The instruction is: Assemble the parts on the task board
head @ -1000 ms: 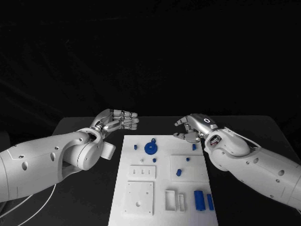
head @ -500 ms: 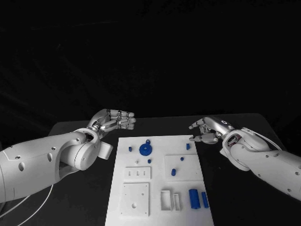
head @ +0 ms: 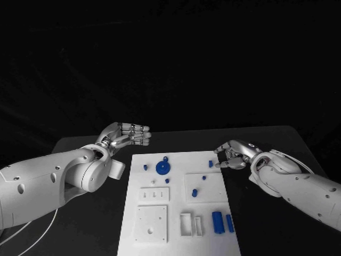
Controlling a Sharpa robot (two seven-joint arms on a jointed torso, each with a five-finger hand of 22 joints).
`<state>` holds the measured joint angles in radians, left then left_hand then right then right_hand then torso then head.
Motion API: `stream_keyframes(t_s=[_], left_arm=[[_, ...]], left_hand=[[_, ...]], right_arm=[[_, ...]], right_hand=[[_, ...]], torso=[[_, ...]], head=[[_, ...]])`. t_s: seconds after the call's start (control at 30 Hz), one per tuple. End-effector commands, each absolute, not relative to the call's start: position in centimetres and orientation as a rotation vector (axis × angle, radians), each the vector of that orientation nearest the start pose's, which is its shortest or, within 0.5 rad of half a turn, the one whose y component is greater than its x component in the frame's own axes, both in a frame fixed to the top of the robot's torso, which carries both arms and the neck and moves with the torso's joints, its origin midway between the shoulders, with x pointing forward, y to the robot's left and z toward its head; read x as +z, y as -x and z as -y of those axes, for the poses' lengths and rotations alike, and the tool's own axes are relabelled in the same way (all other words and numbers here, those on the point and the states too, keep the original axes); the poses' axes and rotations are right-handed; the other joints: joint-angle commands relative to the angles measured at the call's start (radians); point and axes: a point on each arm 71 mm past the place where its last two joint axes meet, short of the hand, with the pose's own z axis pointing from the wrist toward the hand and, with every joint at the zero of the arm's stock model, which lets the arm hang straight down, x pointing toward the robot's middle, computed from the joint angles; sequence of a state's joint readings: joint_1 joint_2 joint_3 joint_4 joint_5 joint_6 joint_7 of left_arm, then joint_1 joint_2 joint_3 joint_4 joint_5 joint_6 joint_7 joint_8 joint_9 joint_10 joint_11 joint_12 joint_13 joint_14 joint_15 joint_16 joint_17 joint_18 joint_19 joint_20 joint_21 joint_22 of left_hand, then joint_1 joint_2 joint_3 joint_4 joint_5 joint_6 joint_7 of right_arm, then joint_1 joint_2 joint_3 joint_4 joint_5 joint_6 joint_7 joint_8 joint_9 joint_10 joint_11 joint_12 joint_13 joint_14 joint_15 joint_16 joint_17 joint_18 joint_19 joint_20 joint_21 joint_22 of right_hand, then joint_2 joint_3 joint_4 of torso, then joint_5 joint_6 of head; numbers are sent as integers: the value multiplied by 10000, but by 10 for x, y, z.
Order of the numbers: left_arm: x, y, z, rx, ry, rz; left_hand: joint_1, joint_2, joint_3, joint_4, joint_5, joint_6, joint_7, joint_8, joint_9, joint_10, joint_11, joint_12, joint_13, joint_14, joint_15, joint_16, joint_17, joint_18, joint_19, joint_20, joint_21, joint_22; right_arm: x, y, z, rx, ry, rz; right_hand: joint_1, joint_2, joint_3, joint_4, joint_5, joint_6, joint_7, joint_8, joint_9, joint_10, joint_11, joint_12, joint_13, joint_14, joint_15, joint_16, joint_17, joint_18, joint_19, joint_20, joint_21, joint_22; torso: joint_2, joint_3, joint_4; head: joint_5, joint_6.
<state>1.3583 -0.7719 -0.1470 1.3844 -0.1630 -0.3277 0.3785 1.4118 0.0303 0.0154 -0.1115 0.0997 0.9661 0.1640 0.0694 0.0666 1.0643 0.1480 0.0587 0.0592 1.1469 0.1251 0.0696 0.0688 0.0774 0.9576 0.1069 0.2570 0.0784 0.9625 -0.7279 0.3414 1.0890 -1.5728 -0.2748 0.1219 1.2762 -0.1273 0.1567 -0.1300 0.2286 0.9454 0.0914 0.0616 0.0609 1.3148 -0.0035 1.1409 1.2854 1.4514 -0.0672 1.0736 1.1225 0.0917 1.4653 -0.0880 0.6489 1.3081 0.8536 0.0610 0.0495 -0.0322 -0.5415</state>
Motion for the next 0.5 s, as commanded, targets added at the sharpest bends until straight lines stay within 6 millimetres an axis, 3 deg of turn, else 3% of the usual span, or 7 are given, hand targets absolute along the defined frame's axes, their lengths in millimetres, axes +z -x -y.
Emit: stream_keyframes(t_s=[0.03,0.33,0.5], left_arm=[[-141,-528,-211,-14315,8116,-14266],[-141,-528,-211,-14295,8138,-14294],[-141,-528,-211,-14279,8152,-14301]], left_hand=[[14,40,-50,10,41,-22,-5,-45,-7,-60,1,-6,10,-71,23,-40,-1,-20,-1,66,40,-16],[14,40,-50,10,41,-22,-5,-45,-7,-60,1,-6,10,-71,23,-40,-1,-20,-1,66,40,-16],[41,60,-79,15,49,-43,1,-43,-6,-81,10,-7,10,-73,24,-39,0,-15,10,67,28,-18]], right_arm=[[-221,-545,285,5676,101,-16006],[-229,-548,280,5358,9,-15890],[-231,-549,278,5119,98,-15802]], right_hand=[[55,-32,70,-78,84,66,0,-12,-5,13,-58,-25,22,9,-97,-21,45,-64,503,-98,-4,101],[-46,-10,388,-87,49,462,0,-2,7,91,-35,60,82,36,-67,80,193,-48,525,-71,69,158],[-103,9,511,-39,-62,675,11,4,14,115,-15,91,101,46,-44,101,222,-37,527,-47,97,170]], torso=[[15,-14,11],[10,-35,20],[10,-27,-14]], head=[[-11,-8],[15,-52],[33,-59]])
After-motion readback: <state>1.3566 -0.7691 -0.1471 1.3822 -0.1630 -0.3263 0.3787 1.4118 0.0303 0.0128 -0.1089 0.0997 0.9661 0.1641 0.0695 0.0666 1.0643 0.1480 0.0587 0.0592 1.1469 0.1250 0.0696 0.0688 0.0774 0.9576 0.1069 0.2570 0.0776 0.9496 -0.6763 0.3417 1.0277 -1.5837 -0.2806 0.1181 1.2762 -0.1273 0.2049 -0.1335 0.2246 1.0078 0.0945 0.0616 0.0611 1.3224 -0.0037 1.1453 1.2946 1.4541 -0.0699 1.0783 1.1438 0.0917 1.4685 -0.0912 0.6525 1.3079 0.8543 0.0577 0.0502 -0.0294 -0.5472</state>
